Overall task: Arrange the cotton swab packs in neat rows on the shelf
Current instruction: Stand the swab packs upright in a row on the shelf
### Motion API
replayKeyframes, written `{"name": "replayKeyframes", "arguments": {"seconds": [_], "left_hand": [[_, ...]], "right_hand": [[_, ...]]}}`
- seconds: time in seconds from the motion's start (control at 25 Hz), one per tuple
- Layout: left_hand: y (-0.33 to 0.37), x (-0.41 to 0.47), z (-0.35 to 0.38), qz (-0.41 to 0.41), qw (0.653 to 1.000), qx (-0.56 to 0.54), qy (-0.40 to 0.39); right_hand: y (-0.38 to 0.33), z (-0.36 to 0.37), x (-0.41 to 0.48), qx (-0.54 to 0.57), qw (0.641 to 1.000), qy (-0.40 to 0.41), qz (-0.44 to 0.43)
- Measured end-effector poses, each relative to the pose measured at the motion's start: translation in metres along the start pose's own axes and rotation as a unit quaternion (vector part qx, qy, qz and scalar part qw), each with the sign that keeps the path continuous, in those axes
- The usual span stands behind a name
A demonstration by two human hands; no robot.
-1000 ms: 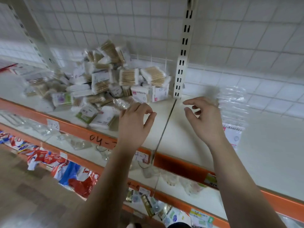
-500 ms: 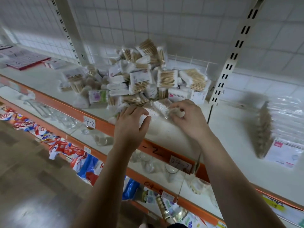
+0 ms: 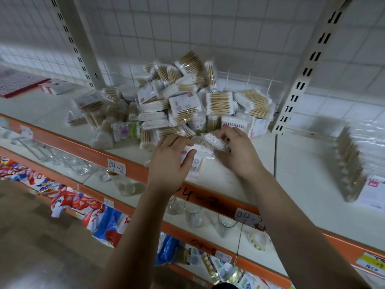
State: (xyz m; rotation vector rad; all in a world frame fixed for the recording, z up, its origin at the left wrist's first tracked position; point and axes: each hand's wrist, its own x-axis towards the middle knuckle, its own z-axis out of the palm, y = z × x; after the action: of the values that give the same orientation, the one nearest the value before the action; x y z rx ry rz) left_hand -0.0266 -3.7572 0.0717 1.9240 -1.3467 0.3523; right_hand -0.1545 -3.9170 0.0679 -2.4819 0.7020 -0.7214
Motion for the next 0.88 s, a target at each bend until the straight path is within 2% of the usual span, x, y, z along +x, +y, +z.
{"name": "replayKeyframes", "arguments": {"seconds": [0.32,0.64,0.88], "left_hand": [[0.002,0.013,0.018,0.036,0.995,-0.002,-0.091],[0.005,0.026,0.028,0.005,0.984,-0.024,-0.174],[0.004,0.032,0.034,0.0,0.986,-0.051,-0.156]], "right_hand": [[-0.004,-0.03,-0.007,0.074,0.986,0.139,0.058],[0.013,-0.035,-0.02,0.069,0.983,0.137,0.105],[0.012,-0.039,-0.021,0.076,0.982,0.132,0.112]]}}
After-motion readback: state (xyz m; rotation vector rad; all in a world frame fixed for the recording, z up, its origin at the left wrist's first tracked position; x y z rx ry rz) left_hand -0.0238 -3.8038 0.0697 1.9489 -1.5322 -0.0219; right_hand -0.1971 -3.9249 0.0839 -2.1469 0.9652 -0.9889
